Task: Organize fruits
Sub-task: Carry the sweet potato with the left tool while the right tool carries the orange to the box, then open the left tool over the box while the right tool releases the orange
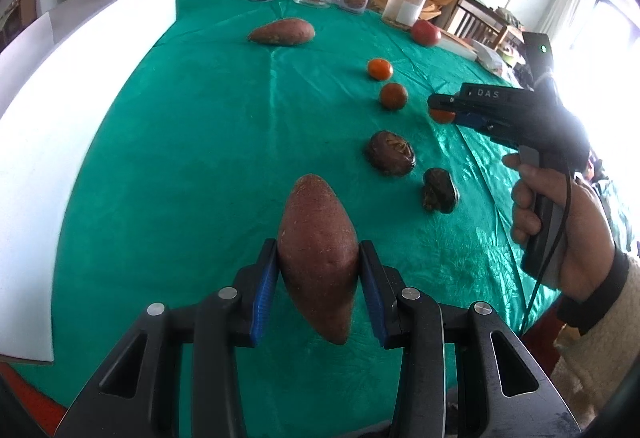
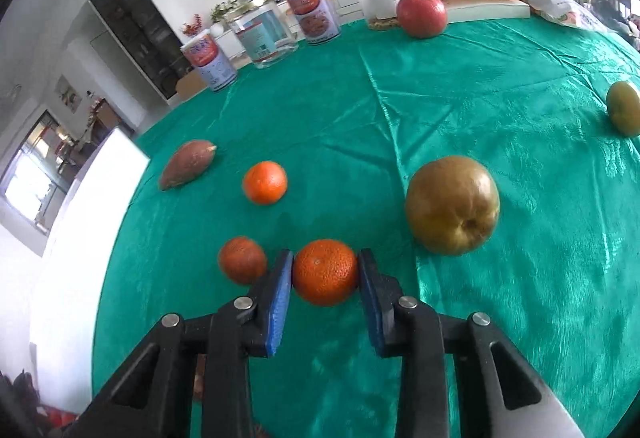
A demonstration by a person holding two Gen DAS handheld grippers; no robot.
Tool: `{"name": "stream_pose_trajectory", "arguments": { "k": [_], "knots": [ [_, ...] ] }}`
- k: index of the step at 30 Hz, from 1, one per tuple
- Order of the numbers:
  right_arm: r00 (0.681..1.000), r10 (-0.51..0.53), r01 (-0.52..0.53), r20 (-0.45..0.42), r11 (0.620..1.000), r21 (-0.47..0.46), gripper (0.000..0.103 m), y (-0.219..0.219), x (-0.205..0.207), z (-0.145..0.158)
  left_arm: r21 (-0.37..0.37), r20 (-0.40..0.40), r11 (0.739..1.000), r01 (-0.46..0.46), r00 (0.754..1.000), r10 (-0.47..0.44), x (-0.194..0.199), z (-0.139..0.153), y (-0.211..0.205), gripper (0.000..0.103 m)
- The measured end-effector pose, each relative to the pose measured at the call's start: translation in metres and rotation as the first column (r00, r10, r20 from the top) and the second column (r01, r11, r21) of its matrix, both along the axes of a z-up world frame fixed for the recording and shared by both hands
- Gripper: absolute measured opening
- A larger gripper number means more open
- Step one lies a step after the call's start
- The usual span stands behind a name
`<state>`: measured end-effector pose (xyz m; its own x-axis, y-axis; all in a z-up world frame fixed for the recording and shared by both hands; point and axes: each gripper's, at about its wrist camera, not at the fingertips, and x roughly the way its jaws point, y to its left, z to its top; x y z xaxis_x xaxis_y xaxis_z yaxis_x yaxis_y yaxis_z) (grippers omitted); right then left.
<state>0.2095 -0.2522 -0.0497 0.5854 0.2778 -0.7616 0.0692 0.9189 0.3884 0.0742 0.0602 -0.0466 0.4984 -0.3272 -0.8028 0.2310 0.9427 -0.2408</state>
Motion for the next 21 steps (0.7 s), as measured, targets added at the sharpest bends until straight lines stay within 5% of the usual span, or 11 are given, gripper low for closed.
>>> {"name": "stream_pose_trajectory", "arguments": {
  "k": [4, 8, 11, 15, 19, 21],
  "knots": [
    [0.988, 0.146, -0.14, -0.056, 0.985, 0.096, 0.033, 0.027, -0.015, 0.021, -0.091, -0.01, 0.996, -0.022, 1.0, 0.021, -0.002, 0.029, 0.021, 0.041],
    [0.931, 0.364, -0.354, -0.036, 0.923, 0.153, 0.033, 0.1, -0.018, 0.064, -0.161, 0.045, 0.983, -0.086, 0.995, 0.094, -0.009, 0.083, 0.07, 0.041],
    [0.853, 0.521, -0.515, 0.014, 0.838, 0.183, 0.033, 0.175, -0.019, 0.102, -0.116, 0.056, 0.975, -0.192, 0.978, 0.199, -0.009, 0.111, 0.12, 0.041],
    [0.721, 0.692, -0.688, 0.039, 0.707, 0.164, 0.033, 0.285, -0.023, 0.138, -0.03, -0.02, 0.939, -0.342, 0.94, 0.341, 0.009, 0.11, 0.19, 0.041],
    [0.603, 0.797, -0.798, -0.011, 0.603, 0.0, 0.033, 0.384, -0.026, 0.135, 0.03, -0.116, 0.892, -0.452, 0.884, 0.452, 0.026, 0.081, 0.243, 0.041],
    [0.593, 0.803, -0.805, -0.06, 0.59, -0.052, 0.033, 0.411, -0.025, 0.119, 0.054, -0.136, 0.879, -0.474, 0.868, 0.477, 0.028, 0.065, 0.254, 0.041]
  ]
}}
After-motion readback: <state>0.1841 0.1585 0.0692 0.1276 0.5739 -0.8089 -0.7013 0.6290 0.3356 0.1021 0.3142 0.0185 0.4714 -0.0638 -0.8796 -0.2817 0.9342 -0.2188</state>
